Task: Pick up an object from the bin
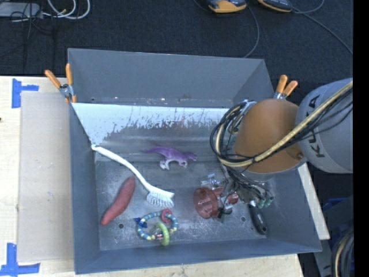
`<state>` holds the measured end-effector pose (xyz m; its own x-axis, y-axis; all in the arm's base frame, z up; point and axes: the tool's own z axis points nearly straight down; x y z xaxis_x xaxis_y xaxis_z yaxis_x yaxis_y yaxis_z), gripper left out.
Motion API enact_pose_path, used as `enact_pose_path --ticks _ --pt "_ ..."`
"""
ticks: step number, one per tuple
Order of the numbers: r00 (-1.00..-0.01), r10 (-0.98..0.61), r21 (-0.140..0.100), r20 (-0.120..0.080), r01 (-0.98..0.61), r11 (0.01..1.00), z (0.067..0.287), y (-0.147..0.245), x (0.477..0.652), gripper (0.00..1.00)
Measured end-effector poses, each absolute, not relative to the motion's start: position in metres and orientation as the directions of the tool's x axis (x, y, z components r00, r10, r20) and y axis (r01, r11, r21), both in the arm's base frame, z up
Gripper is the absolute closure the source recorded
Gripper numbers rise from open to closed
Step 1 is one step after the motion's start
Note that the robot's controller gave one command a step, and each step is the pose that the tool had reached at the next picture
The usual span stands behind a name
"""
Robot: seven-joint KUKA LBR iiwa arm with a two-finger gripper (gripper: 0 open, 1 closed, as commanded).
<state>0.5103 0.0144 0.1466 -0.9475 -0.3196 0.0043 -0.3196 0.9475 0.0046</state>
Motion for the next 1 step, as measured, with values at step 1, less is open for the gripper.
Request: enact_pose_path --ticks 1 --pt "-0.946 -0.323 0.006 0.007 -0.323 0.946 0.1707 0.0114 0.5108 1.0"
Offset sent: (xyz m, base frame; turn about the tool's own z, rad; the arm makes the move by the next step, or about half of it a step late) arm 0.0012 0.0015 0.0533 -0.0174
